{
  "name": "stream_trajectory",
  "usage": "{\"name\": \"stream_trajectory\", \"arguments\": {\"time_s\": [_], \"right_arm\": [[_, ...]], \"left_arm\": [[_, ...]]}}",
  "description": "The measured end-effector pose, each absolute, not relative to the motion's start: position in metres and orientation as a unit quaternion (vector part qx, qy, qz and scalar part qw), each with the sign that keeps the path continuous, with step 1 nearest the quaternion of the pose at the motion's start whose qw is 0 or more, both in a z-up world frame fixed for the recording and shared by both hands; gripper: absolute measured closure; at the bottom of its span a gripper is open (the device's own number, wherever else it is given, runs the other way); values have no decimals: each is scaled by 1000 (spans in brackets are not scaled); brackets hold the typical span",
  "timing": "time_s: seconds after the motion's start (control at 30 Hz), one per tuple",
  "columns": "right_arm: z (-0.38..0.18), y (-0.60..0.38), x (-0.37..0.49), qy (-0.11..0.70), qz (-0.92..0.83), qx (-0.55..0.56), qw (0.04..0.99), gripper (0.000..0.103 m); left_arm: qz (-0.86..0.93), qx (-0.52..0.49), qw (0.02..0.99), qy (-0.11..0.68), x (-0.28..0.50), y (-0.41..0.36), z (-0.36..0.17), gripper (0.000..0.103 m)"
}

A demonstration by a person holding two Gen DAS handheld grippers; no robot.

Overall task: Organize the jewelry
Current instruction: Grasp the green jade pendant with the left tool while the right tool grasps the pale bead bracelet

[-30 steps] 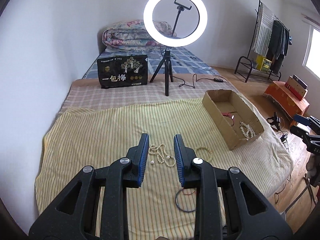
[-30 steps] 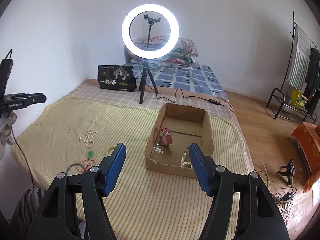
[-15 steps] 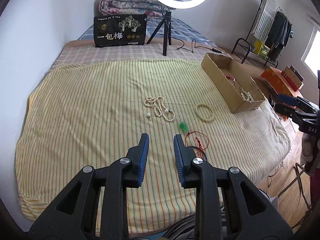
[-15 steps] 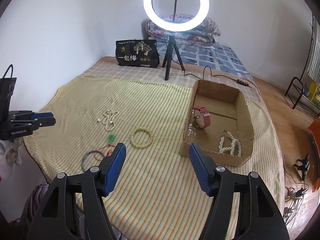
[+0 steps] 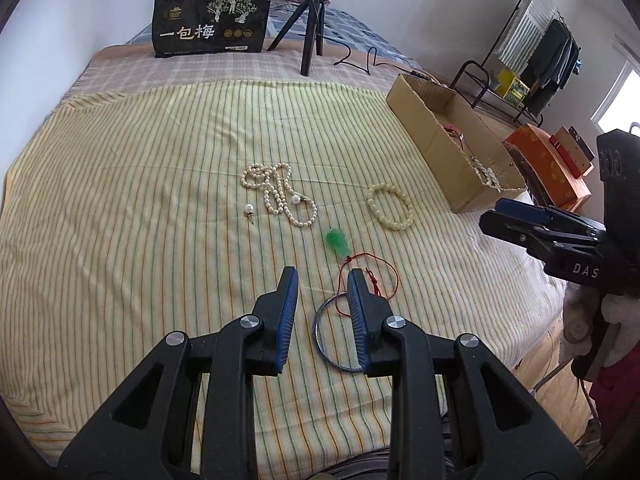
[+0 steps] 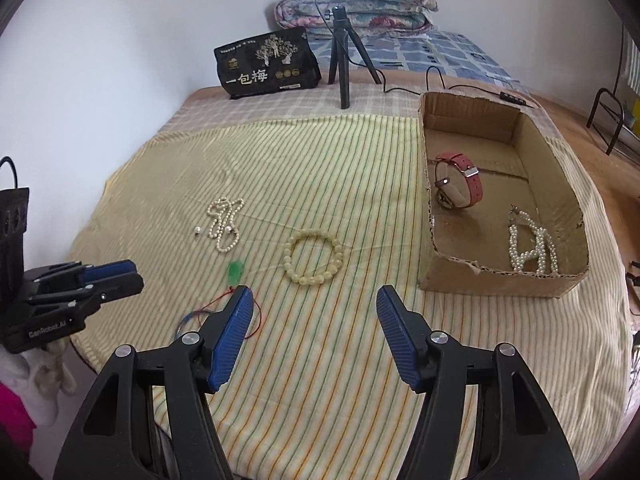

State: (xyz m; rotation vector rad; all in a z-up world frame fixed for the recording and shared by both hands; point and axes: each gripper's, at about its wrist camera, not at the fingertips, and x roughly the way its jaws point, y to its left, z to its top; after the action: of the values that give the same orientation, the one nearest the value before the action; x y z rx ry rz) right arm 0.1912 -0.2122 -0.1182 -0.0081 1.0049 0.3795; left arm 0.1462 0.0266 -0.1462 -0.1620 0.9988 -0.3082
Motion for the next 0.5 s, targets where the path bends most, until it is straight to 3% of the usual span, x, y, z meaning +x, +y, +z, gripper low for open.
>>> {"name": "stream_trajectory", "arguments": {"time_s": [0.17, 0.23, 0.5], "right_arm": [[-137, -210, 209, 504, 162, 24, 848, 56], [-144, -211, 216, 513, 152, 34, 844, 66], [-167, -212, 234, 530, 115, 70, 837, 72]], "left_arm": [[-155, -82, 858, 482, 156, 21, -156, 78], [-157, -85, 856, 486, 162, 18, -160, 78], [-176, -83, 842, 503, 182, -1, -177, 78]]}}
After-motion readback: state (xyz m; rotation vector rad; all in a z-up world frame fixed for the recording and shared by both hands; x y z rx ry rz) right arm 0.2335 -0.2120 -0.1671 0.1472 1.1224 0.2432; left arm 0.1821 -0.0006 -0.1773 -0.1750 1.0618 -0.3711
